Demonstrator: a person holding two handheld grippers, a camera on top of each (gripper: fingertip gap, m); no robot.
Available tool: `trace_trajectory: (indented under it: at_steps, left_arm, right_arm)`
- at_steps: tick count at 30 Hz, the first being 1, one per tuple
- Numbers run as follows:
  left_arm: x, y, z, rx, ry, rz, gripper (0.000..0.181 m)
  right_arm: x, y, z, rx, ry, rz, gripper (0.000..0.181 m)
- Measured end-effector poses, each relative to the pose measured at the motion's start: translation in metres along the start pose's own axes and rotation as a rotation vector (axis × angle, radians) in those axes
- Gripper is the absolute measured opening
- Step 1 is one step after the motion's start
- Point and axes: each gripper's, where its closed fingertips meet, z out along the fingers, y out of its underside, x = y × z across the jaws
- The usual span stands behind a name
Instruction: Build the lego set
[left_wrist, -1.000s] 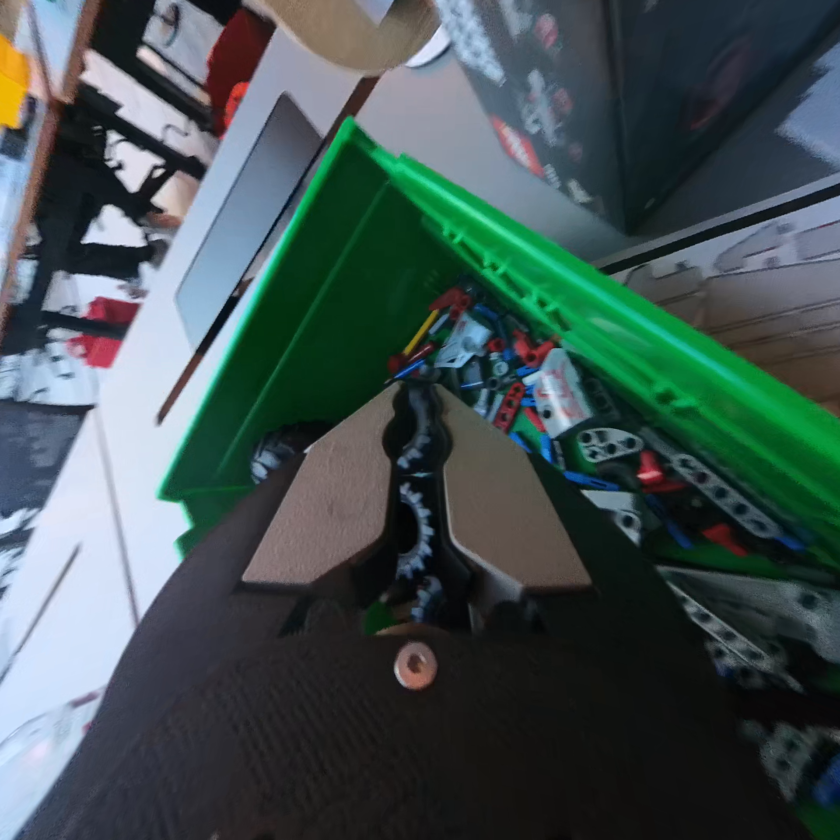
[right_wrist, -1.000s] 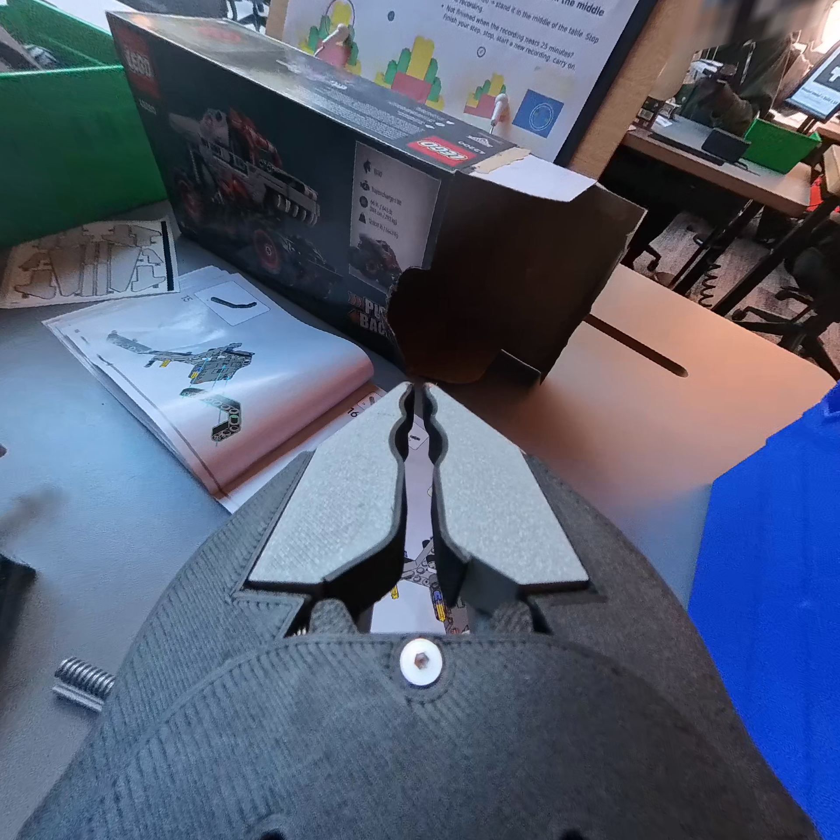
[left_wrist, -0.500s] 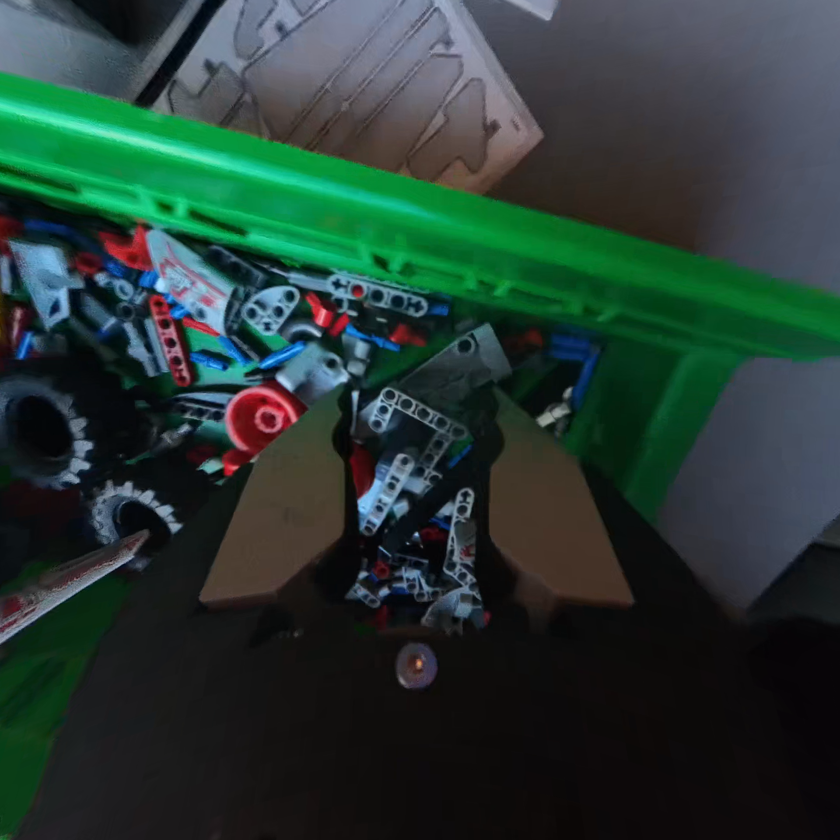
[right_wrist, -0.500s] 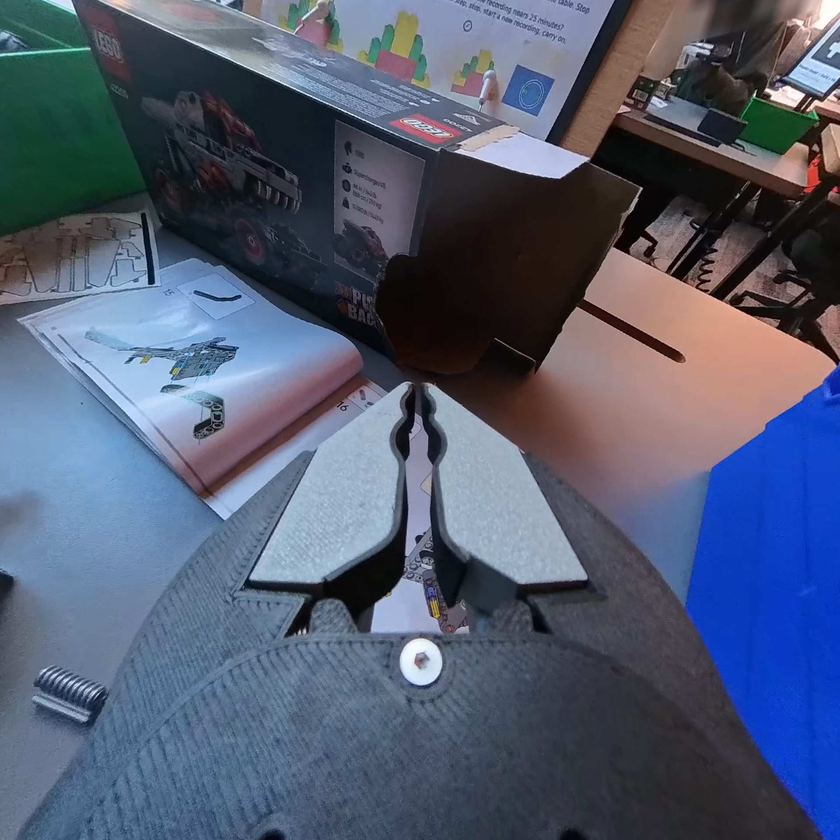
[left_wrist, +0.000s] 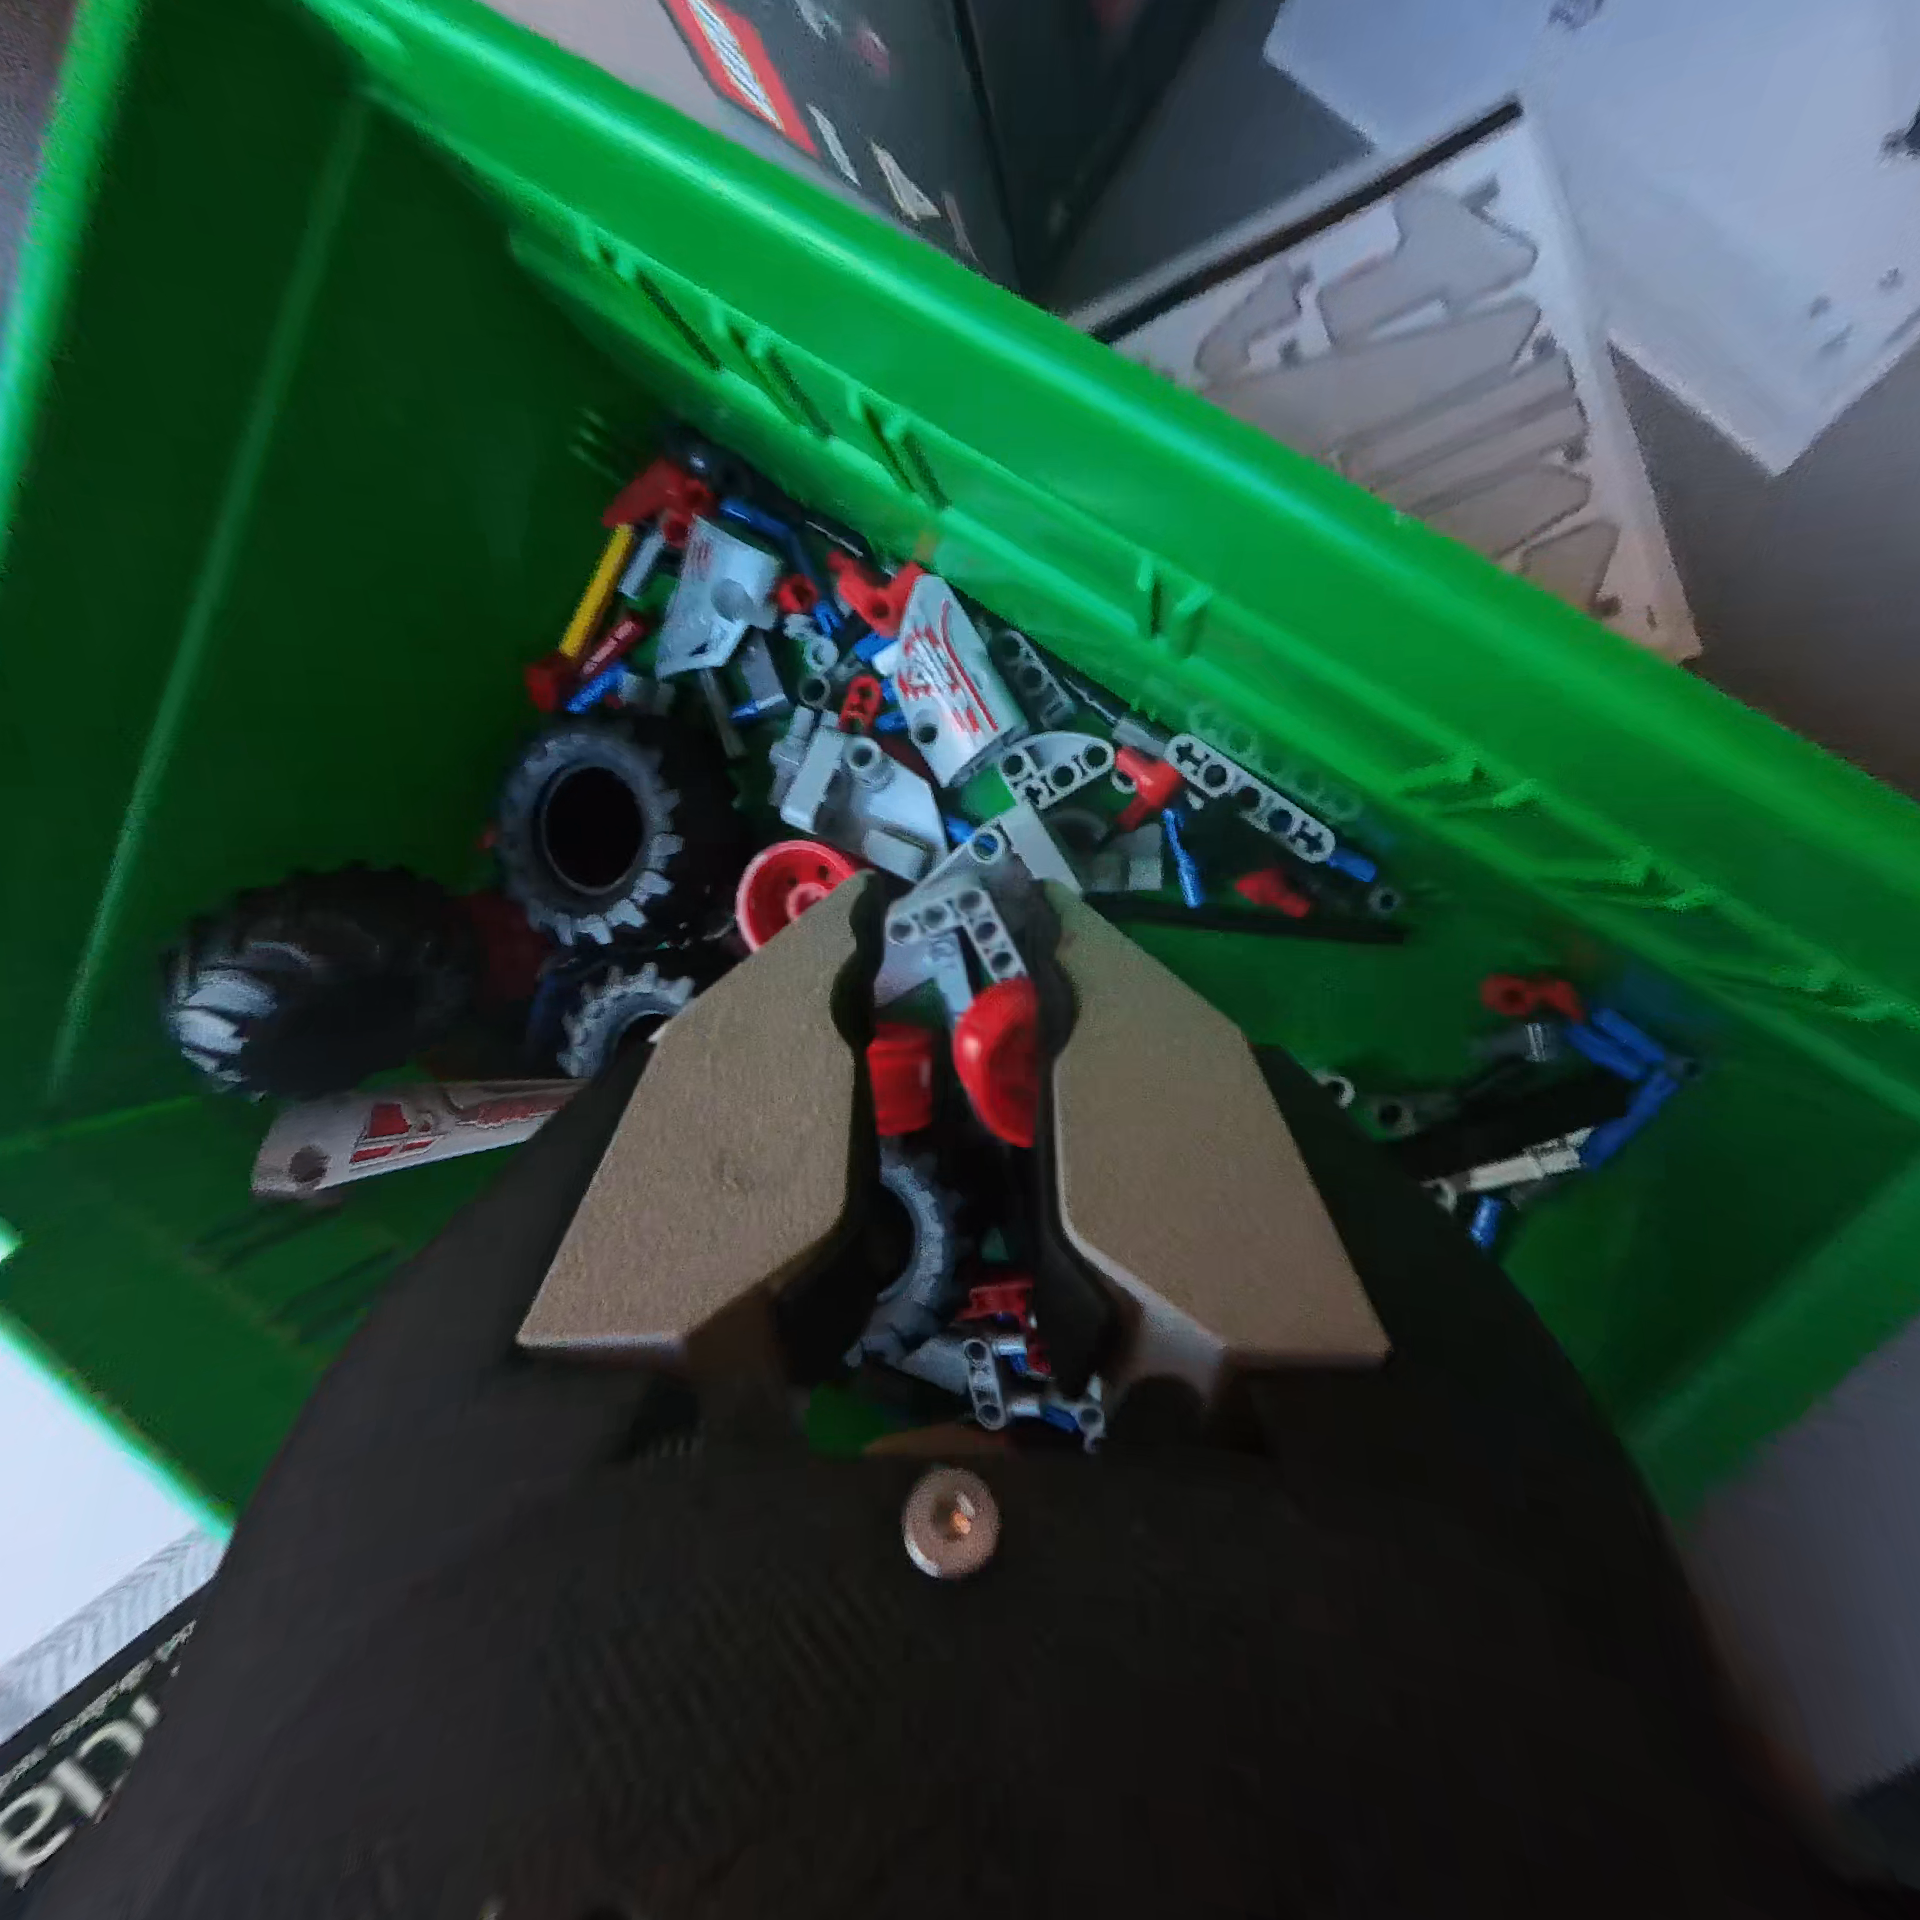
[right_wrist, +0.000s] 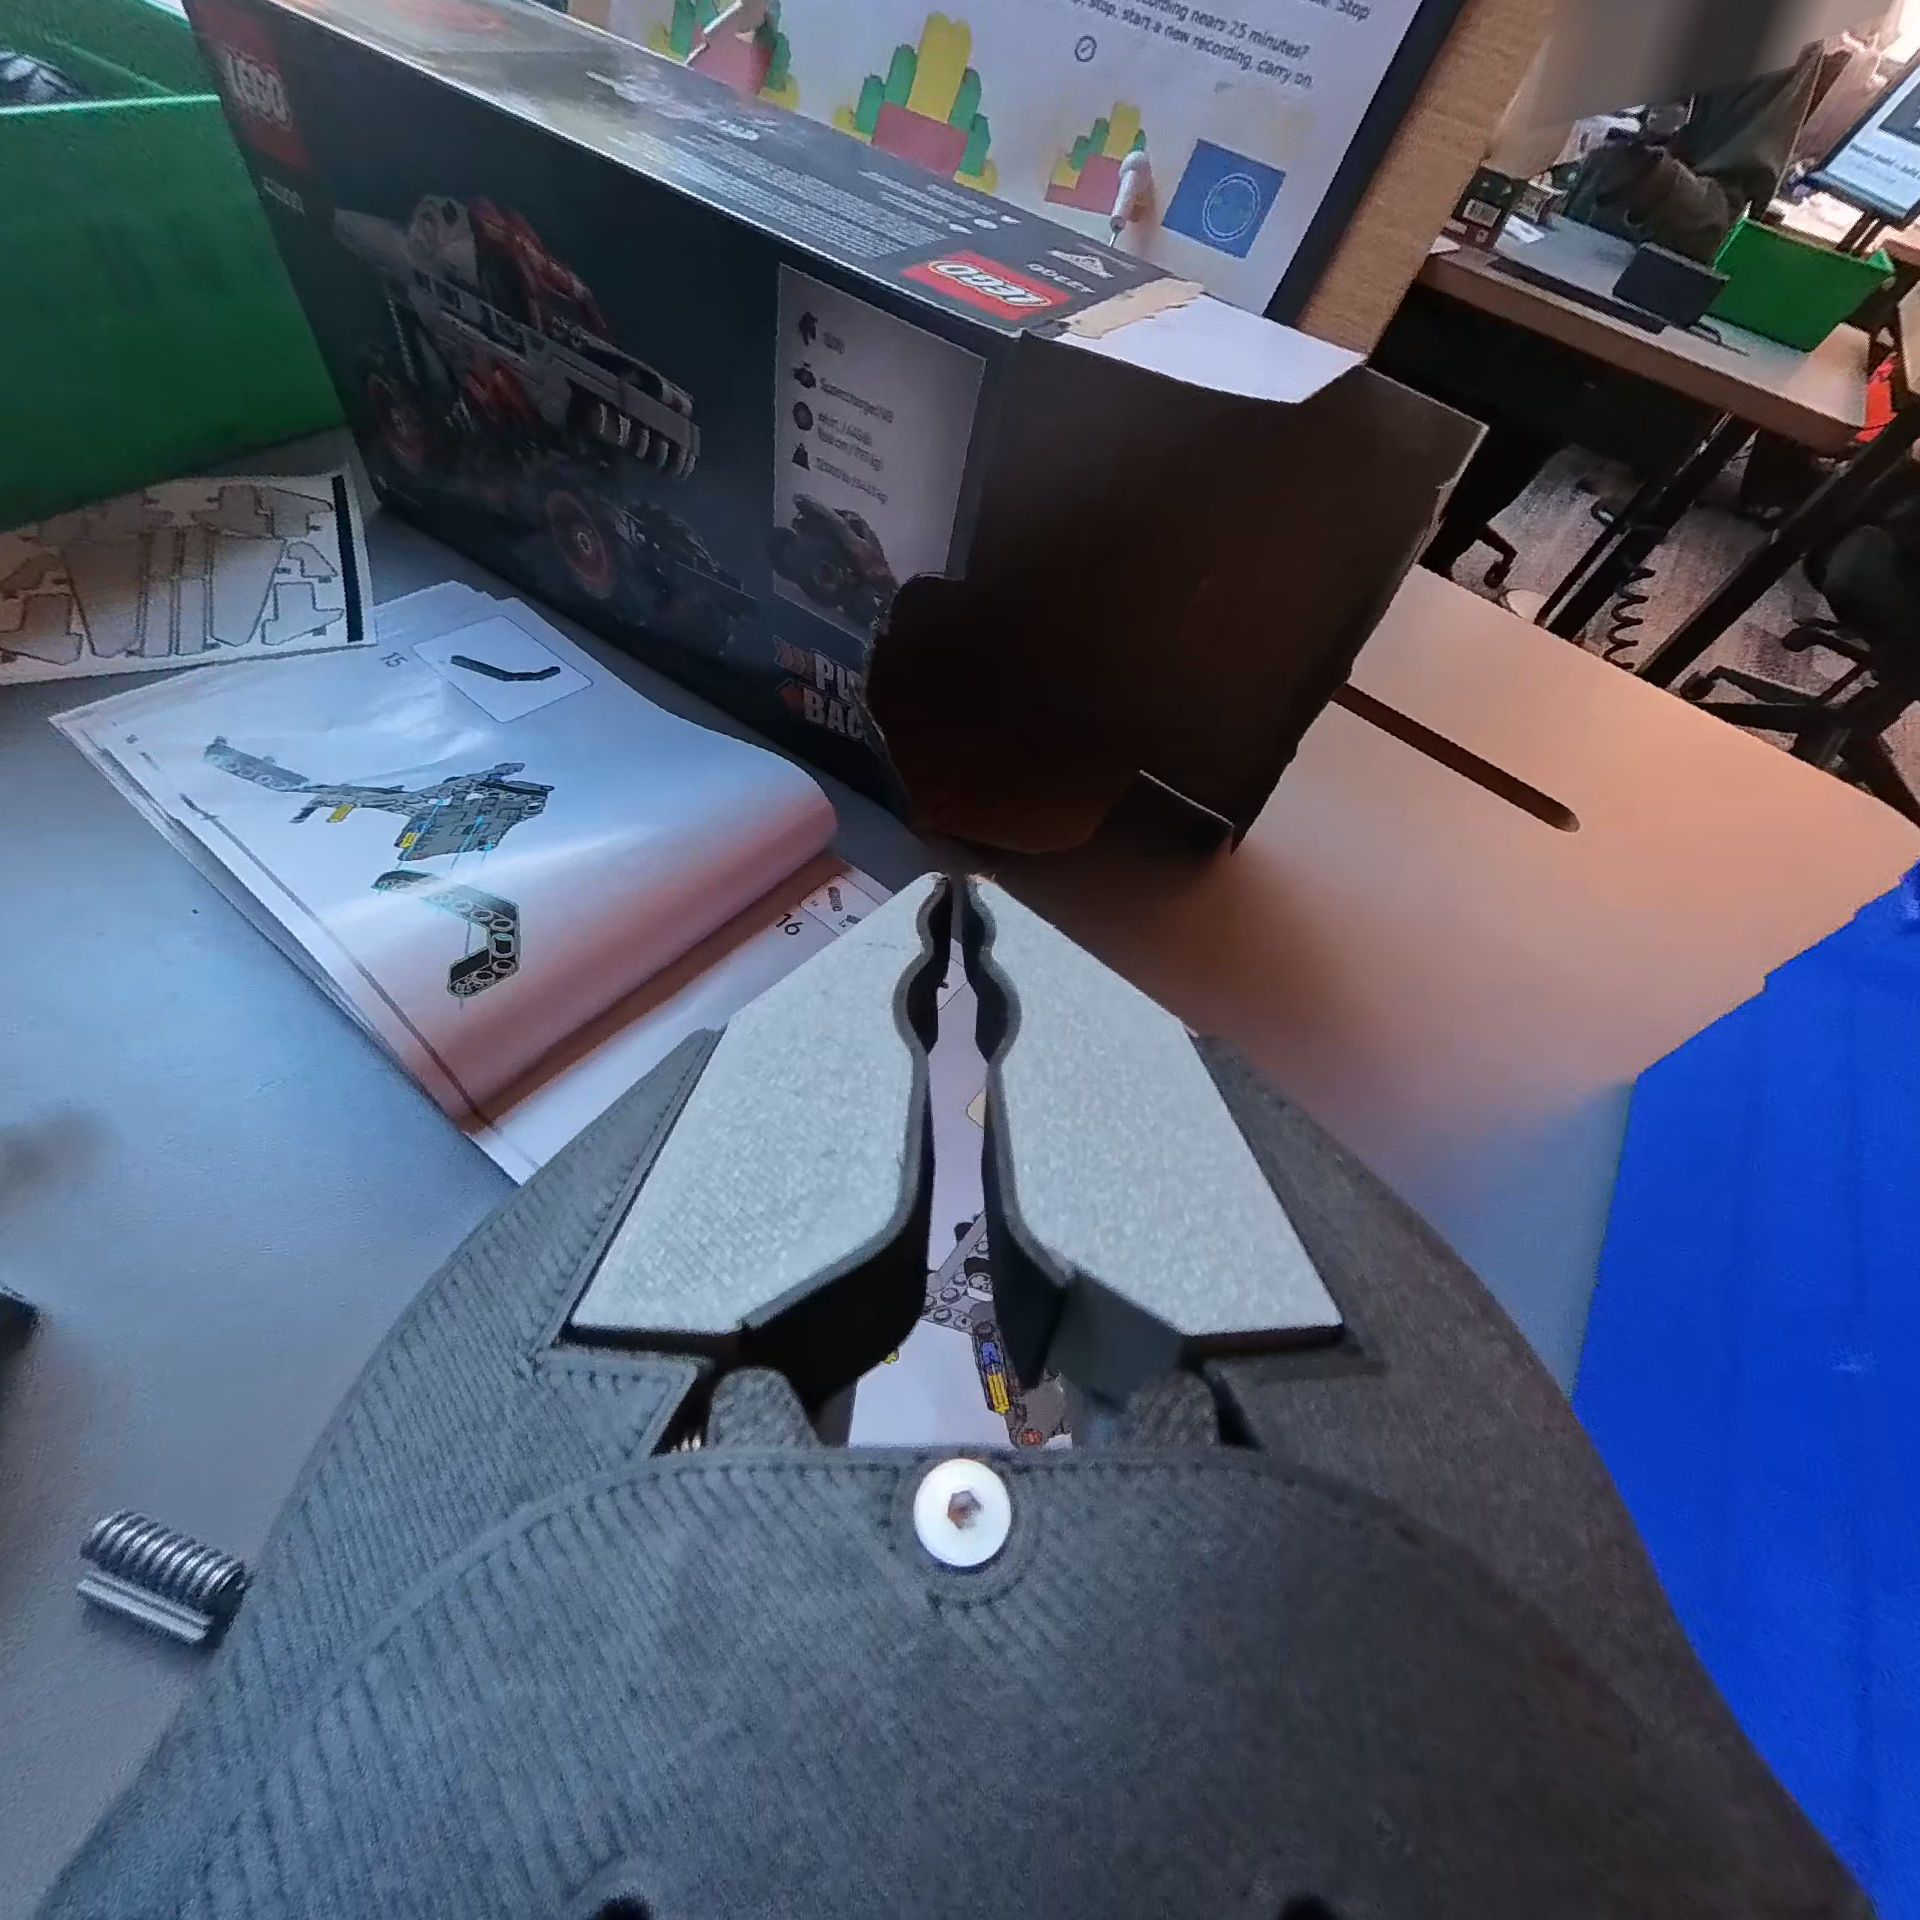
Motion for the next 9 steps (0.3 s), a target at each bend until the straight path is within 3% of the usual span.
trace_trajectory:
  at_steps: [1,9]
  left_arm:
    - [-0.004,-0.002,-0.002,0.013,-0.020,-0.013,0.022]
    - [-0.002,0.001,0.009,-0.017,-0.013,-0.015,0.024]
  right_arm:
    - [0.000,0.000,0.000,-0.001,0.000,0.001,0.000]
    - [0.002,0.003,0.001,-0.008,0.003,0.011,0.000]
